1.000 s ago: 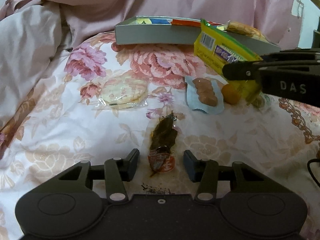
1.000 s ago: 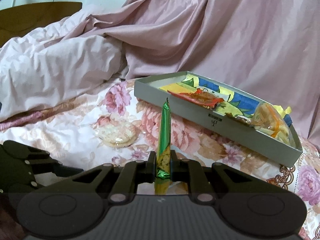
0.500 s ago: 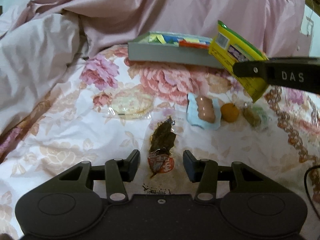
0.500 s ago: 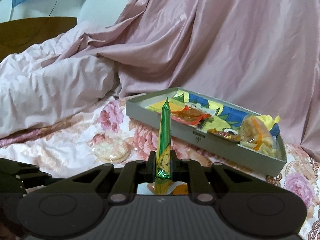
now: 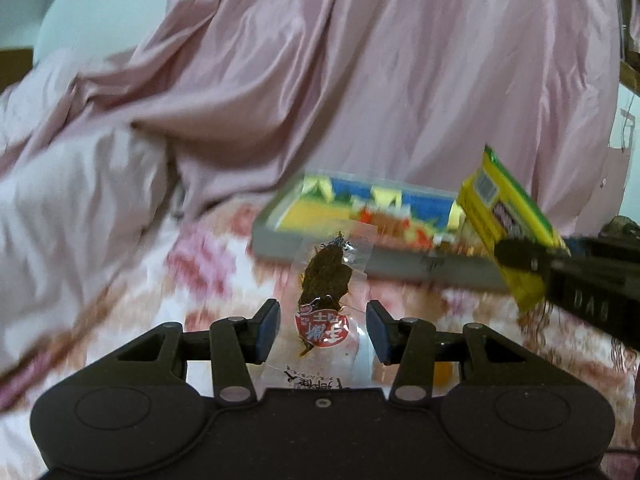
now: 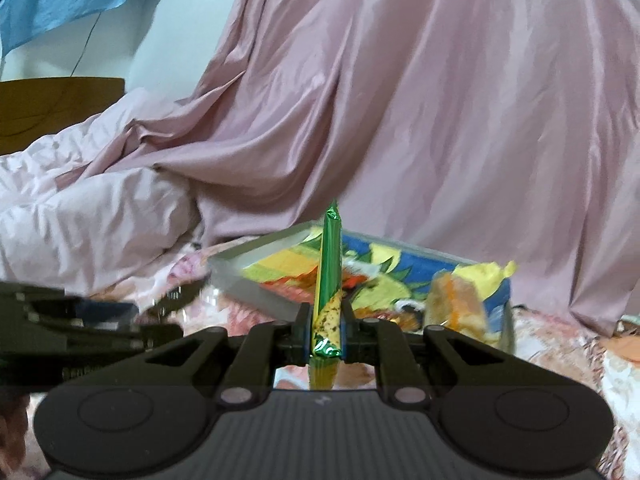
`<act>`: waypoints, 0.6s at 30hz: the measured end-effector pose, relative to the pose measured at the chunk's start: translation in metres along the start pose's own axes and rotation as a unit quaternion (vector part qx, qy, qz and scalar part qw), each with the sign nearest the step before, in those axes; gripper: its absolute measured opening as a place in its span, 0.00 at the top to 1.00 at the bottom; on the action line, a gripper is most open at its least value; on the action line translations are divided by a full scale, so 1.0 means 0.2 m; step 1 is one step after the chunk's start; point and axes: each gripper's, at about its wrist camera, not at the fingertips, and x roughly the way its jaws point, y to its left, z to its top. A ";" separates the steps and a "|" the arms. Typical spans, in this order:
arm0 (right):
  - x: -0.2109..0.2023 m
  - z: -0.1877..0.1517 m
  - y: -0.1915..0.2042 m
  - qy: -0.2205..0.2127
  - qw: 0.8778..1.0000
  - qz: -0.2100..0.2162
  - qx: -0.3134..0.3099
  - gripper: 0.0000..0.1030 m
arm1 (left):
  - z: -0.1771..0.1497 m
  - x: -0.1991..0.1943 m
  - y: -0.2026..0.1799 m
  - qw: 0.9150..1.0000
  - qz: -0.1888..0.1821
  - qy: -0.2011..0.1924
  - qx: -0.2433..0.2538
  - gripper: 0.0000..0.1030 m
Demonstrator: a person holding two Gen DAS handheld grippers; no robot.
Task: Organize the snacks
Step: 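Carry the packet with the left tool while the right tool carries the wafer bar to the box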
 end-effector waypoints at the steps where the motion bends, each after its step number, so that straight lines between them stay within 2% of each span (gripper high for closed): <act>1: 0.00 0.01 -0.01 -0.005 1.000 -0.003 -0.004 0.87 | 0.03 0.02 -0.02 1.000 -0.001 -0.006 0.005 0.52; 4: 0.03 0.03 -0.05 -0.018 1.000 -0.018 -0.011 0.87 | 0.12 0.07 -0.08 1.000 -0.005 -0.018 0.013 0.52; 10: 0.12 0.04 -0.13 -0.038 0.999 -0.037 -0.001 0.87 | 0.27 0.22 -0.16 0.999 -0.015 -0.026 -0.017 0.52; 18: 0.25 0.02 -0.22 -0.040 0.998 -0.048 0.010 0.87 | 0.41 0.45 -0.24 0.999 -0.026 -0.023 -0.032 0.52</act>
